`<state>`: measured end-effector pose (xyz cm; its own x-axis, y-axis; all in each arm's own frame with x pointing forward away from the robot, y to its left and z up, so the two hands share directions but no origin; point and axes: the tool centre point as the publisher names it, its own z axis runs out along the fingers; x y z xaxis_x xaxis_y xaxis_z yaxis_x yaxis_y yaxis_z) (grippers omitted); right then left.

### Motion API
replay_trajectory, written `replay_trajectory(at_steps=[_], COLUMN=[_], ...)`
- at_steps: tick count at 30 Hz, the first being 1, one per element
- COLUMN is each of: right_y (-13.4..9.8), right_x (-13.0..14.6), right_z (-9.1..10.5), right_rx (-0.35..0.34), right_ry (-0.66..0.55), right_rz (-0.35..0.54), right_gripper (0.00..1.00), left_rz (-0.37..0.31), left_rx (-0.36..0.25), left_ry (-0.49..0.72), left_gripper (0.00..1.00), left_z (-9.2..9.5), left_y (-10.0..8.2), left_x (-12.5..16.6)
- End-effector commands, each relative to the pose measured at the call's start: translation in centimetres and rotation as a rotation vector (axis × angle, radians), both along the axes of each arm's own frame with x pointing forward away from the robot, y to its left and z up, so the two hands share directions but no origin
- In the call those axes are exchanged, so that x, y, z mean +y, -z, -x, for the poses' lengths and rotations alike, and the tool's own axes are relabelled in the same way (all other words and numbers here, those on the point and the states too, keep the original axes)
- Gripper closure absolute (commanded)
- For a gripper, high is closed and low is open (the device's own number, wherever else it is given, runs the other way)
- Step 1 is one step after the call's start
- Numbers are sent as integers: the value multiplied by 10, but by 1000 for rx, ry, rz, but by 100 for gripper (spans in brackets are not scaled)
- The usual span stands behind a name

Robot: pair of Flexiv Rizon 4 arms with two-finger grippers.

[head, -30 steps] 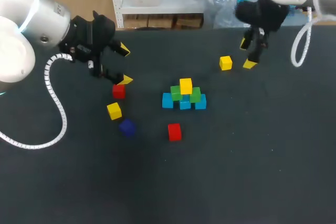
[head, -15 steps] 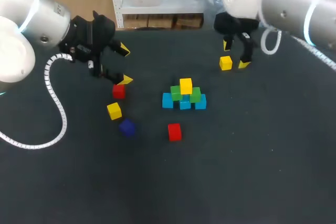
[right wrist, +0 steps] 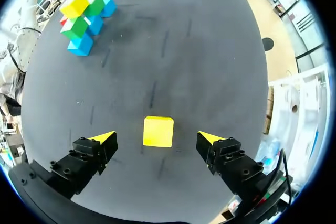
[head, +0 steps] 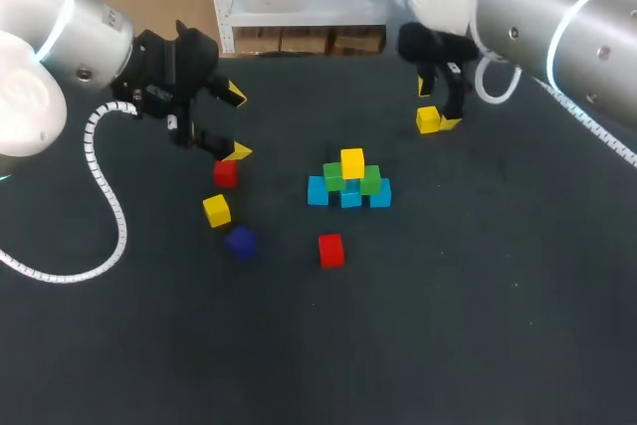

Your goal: Place the blue cubes, place green cubes on the blue cubes, place the yellow cubes on the green cubes, then place the red cubes on the yellow cubes, and place purple cube on the red cubes.

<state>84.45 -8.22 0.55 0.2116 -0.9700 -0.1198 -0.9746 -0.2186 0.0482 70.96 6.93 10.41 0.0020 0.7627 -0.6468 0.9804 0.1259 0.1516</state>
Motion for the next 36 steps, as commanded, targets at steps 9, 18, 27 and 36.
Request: replay_trajectory(at_steps=[9,18,27,36], right_y=[7,12,17,19], right_x=[8,5,4,5], right_z=[-3,2,3,2], right_rx=[69,21,21,21], right_ry=[33,120,123,107], right_rz=[33,61,64,67], right_gripper=[0,0,19,0], left_rz=[6,6,6,6], left_rx=[-4,-4,-4,-4], left_ry=[2,2,2,2], left_gripper=[0,0,0,0], left_z=[1,1,1,1], left_y=[1,1,1,1], left_x=[2,2,2,2])
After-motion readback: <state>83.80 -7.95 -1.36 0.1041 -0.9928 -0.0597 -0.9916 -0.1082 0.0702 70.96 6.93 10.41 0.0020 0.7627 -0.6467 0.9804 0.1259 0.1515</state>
